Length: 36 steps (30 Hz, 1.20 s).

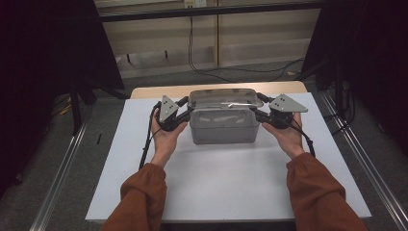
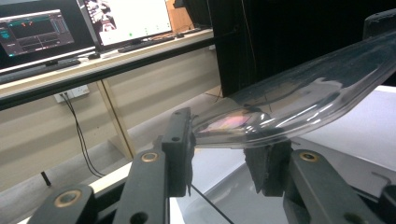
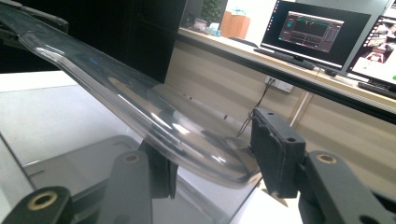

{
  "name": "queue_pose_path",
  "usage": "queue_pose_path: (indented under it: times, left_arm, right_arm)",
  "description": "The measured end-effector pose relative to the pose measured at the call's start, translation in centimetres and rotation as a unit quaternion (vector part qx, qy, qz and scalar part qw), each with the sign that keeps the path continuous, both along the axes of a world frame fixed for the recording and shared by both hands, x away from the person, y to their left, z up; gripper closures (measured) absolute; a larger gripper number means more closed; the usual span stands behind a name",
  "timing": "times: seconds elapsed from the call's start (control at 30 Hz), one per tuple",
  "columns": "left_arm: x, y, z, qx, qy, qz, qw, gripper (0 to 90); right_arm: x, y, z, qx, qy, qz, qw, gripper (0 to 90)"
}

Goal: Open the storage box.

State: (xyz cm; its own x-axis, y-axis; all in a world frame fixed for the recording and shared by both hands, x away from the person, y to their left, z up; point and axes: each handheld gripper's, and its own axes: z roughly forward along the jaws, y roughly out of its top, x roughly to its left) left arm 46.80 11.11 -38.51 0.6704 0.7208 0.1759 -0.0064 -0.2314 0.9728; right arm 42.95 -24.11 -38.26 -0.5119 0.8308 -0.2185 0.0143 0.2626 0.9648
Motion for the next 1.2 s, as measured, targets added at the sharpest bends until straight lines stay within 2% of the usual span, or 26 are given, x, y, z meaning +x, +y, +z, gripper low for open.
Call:
queue_pose_path:
  times: [0.13, 0.27, 0.43, 0.53, 0.6, 0.97, 1.2]
  left_arm:
    - [0.1, -0.1, 0.3, -0.002, 0.0, 0.004, 1.0, 63.4]
    - [0.4, -0.1, 0.4, -0.006, -0.001, 0.003, 1.0, 63.3]
    - [1.0, -0.1, 0.8, 0.002, -0.005, -0.002, 1.0, 62.7]
    - [1.4, -0.1, 1.1, -0.005, -0.005, -0.008, 0.9999, 62.4]
    - [1.7, 0.0, 1.0, -0.021, 0.0, -0.01, 0.9997, 61.6]
    - [2.4, -0.2, 1.2, -0.008, -0.011, -0.004, 0.9999, 63.8]
    - [2.6, -0.3, 1.2, -0.009, -0.014, 0.002, 0.9999, 67.1]
  right_arm:
    - [0.3, -0.1, 0.4, -0.004, -0.001, 0.001, 1.0, 55.5]
    - [0.5, -0.3, 0.4, 0.004, -0.001, 0.003, 1.0, 57.0]
    - [1.0, -0.6, 0.8, 0.009, 0.002, 0.005, 0.9999, 57.9]
    - [1.2, -0.6, 1.1, 0.01, 0.001, 0.008, 0.9999, 58.6]
    - [1.3, -0.7, 1.2, 0.012, 0.0, 0.007, 0.9999, 58.9]
    - [1.9, -0.9, 1.5, 0.023, -0.002, 0.003, 0.9997, 60.9]
    - [2.4, -1.0, 1.8, 0.028, -0.001, -0.001, 0.9996, 61.5]
